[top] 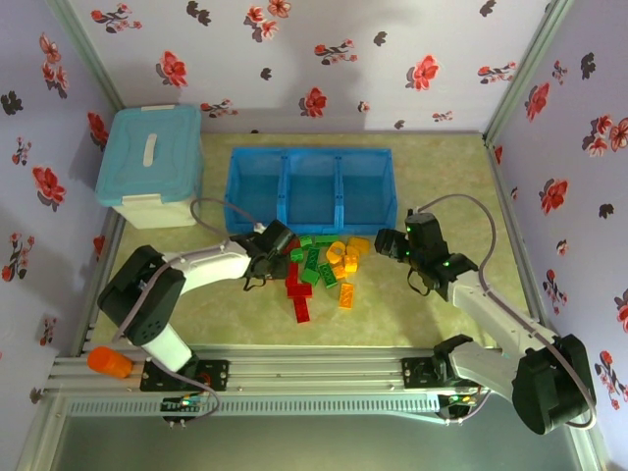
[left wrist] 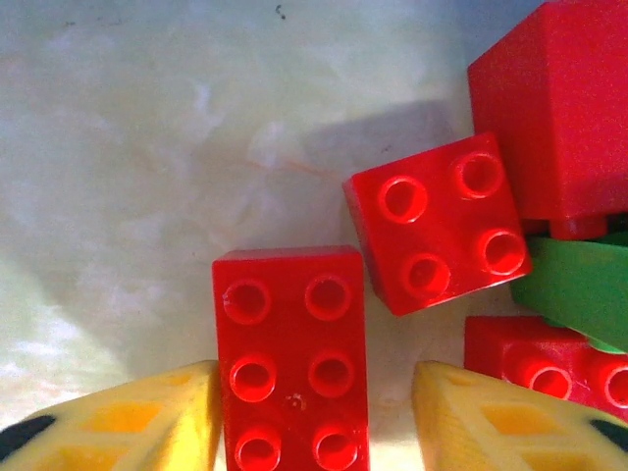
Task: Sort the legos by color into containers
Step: Pick up the lego from the center of the table, then place the lego in the container.
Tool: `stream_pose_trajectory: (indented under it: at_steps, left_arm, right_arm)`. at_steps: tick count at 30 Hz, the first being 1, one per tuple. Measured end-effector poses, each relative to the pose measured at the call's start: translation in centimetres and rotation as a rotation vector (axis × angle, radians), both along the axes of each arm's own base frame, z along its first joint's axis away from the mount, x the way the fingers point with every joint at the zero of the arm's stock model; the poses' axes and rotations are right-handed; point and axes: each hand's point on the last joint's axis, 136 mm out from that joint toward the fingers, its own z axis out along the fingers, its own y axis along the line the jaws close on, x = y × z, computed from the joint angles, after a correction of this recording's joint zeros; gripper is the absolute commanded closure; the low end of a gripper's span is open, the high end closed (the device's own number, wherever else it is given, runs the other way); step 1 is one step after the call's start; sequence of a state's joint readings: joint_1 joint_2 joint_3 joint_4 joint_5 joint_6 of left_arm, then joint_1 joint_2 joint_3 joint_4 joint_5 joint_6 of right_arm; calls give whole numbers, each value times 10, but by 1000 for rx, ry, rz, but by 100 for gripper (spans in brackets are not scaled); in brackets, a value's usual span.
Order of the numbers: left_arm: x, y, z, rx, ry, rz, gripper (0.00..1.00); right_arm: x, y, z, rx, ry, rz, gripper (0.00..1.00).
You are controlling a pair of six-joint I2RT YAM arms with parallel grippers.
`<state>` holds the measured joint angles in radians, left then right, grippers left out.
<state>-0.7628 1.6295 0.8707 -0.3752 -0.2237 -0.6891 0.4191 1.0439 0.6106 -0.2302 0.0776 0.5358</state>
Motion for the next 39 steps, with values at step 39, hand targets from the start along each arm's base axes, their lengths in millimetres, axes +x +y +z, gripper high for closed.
stream_pose_trajectory:
  at_steps: [39]
  left_arm:
    - [139, 52, 121, -71, -194, 141, 62]
  right_arm:
    - [-15, 15, 6, 32, -16, 40, 30]
